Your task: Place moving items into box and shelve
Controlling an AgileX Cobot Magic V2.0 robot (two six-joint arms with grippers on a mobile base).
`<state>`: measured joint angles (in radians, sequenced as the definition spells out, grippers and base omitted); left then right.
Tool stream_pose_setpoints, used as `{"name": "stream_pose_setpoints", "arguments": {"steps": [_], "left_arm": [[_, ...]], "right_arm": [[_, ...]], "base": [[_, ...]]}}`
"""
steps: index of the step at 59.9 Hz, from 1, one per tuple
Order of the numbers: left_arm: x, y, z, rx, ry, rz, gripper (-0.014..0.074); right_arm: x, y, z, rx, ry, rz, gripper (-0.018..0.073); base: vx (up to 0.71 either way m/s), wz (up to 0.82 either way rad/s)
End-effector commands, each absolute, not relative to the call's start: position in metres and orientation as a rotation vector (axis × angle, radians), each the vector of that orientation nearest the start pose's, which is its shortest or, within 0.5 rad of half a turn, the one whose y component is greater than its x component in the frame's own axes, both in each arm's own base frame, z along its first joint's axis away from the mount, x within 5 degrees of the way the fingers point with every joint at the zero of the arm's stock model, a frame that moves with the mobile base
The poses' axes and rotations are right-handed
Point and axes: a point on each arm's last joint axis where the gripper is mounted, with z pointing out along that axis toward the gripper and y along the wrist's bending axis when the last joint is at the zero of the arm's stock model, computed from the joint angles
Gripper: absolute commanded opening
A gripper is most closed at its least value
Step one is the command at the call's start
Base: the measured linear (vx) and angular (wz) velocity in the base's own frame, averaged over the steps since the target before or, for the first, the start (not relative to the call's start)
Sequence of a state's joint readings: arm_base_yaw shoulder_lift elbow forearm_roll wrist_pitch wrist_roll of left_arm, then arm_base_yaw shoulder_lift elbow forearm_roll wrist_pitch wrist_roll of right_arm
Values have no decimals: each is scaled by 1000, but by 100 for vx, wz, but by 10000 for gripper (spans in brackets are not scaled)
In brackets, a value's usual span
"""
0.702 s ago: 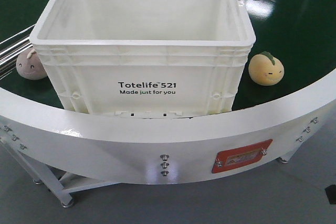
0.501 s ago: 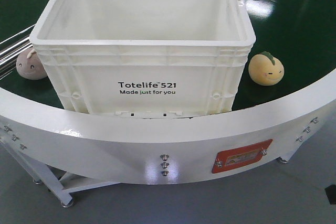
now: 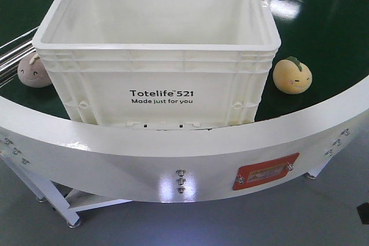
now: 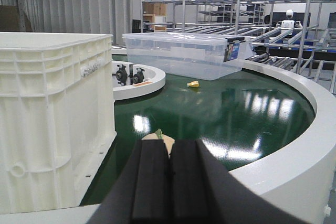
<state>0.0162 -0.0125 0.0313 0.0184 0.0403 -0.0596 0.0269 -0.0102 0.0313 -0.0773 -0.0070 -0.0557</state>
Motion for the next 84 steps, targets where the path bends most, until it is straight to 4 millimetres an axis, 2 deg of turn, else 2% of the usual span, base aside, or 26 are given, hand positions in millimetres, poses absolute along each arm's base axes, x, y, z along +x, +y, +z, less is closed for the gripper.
{"name": "stream_pose_setpoints", "arguments": {"steps": [1,5,10,22,29,36,43,54,62,71,78,84], "left_arm": [[56,1,204,-42,1449,-30,-13],[54,0,214,-40,1409,-31,-13],[49,0,237,-38,1339,-32,-13],[25,0,313,-19,1162,-11,-13],[22,1,350,-23,1211,-9,-13],[30,1,377,-30,1331,-6,-13],[46,2,381,-38,1502,-4,-13],[67,2,362,-46,1730,0,-13],[70,2,349,-52,1882,3,-13],[70,2,345,-65,1917,-4,-3],[69,3,343,-67,1946,-3,85],[70,3,341,-58,1972,4,263]], "right_arm": [[55,2,209,-118,1393,-89,-15],[54,2,216,-79,1367,-49,-15],[49,1,237,-59,1310,-32,-15],[29,1,298,-80,1208,-76,-15],[22,0,334,-91,1229,-100,-15],[28,0,358,-91,1327,-99,-15],[46,0,363,-94,1513,-89,-15],[78,1,340,-92,1807,-45,-15],[95,3,325,-91,1978,-21,-15],[111,3,315,-93,2080,-16,-2],[123,3,307,-100,2156,-17,109],[135,4,300,-115,2204,-24,290]], "base": [[0,0],[0,0],[0,0],[0,0],[0,0],[0,0],[0,0],[0,0],[0,0],[0,0],[0,0],[0,0]]}}
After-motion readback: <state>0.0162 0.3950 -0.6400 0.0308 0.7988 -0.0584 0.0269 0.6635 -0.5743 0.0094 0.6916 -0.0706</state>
